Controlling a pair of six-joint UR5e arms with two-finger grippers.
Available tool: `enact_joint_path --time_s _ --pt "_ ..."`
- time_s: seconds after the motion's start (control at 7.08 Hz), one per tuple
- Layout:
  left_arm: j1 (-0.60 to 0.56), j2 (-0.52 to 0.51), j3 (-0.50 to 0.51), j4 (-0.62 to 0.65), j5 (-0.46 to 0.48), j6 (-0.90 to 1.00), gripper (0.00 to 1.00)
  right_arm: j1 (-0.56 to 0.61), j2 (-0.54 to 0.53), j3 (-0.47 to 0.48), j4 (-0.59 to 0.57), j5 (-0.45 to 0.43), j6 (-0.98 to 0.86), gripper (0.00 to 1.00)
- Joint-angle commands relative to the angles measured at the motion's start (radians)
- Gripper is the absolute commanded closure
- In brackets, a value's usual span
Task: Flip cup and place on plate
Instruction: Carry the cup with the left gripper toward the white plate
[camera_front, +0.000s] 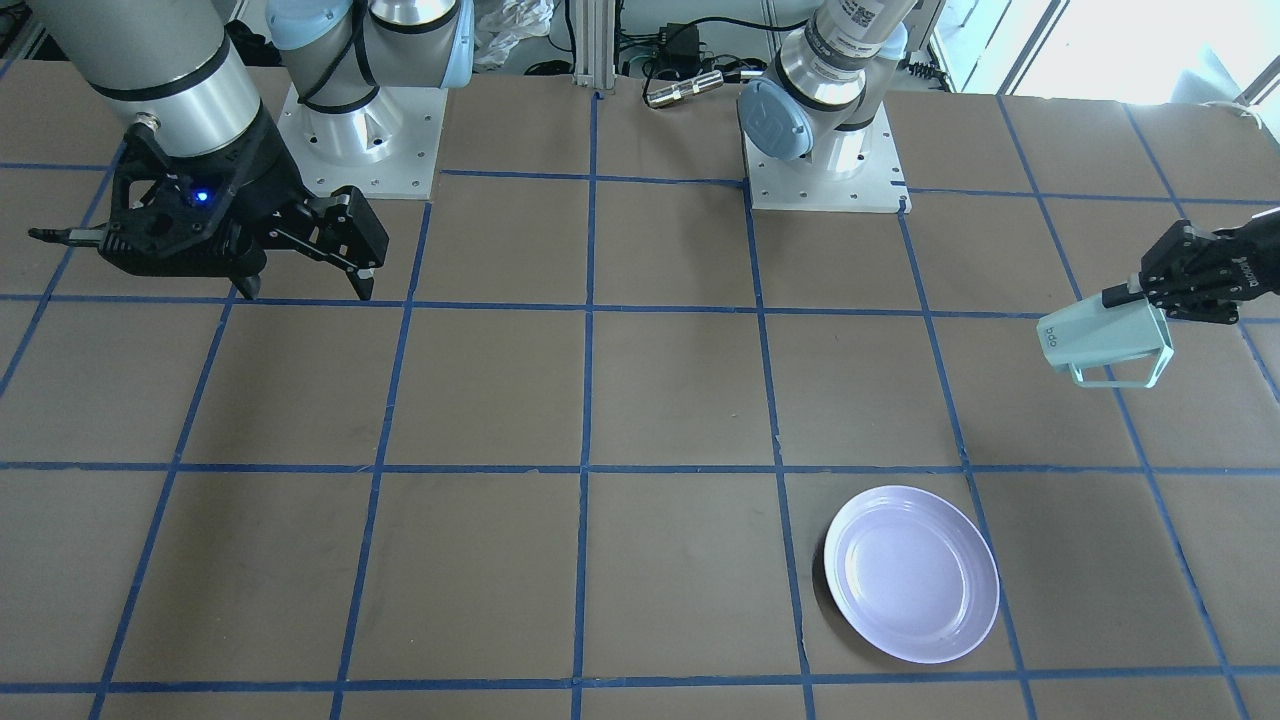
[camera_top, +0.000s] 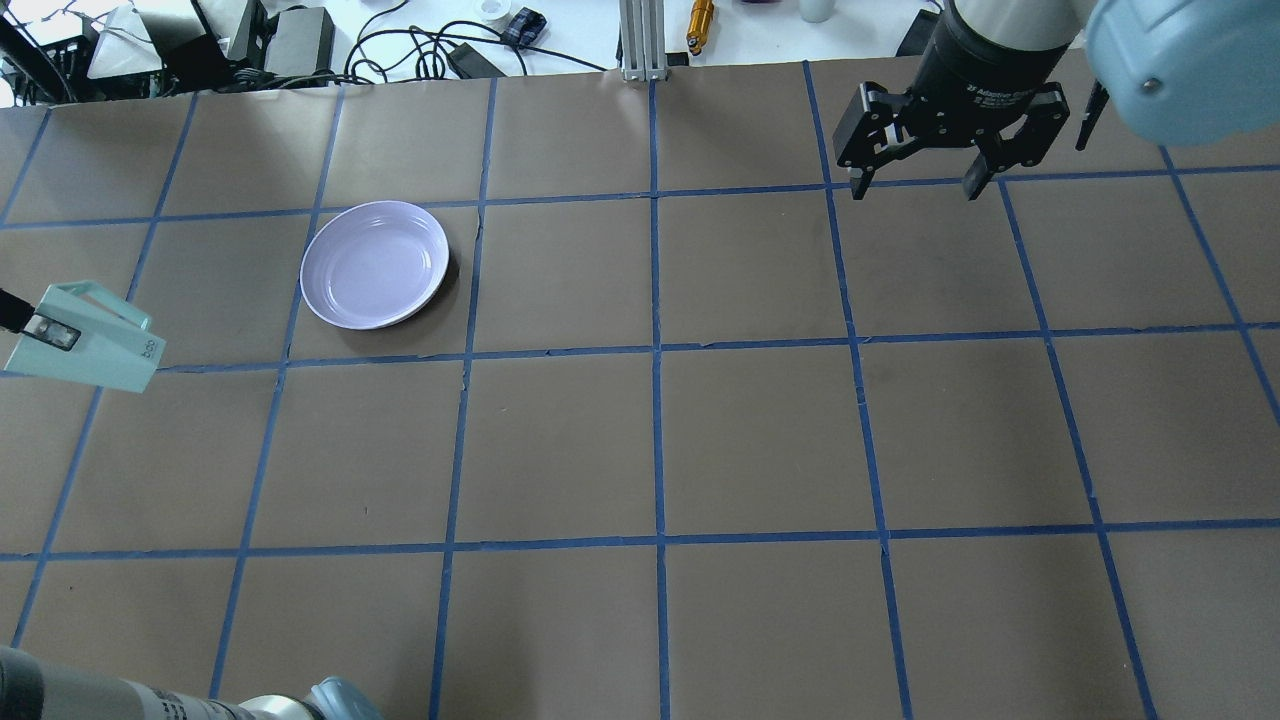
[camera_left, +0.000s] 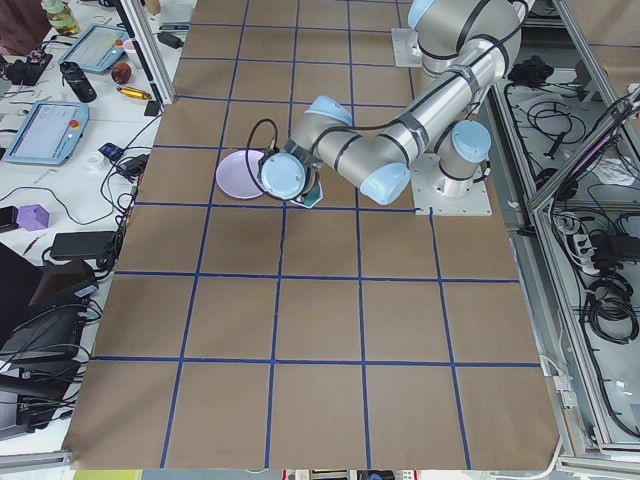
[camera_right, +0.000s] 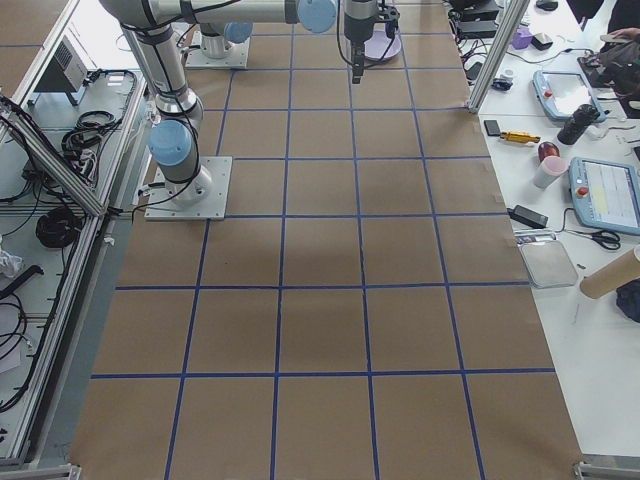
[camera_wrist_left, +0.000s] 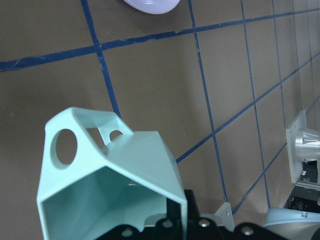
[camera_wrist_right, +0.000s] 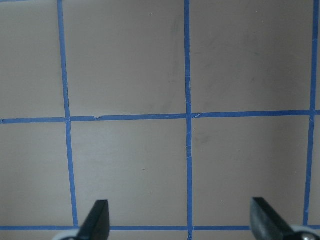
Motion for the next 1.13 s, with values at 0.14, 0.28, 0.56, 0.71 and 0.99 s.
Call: enact_joint_path --time_s 0.14,0.28,0.56,0.71,0.99 --pt "-0.245 0.057 -0.008 0.230 0.171 -0.166 1.00 0.000 0.000 0.000 0.000 0.000 0.000 0.00" --pt "-0.313 0.057 -0.009 0.287 0.213 -0.218 1.00 0.000 0.000 0.000 0.000 0.000 0.000 0.00" --pt "-0.442 0.031 -0.031 0.422 0.248 -0.331 1.00 0.000 0.000 0.000 0.000 0.000 0.000 0.00" --pt "-0.506 0.017 -0.052 0.496 0.290 -0.387 1.00 0.000 0.000 0.000 0.000 0.000 0.000 0.00" --pt "-0.542 -0.031 -0.106 0.649 0.308 -0.418 1.00 0.000 0.000 0.000 0.000 -0.001 -0.001 0.00"
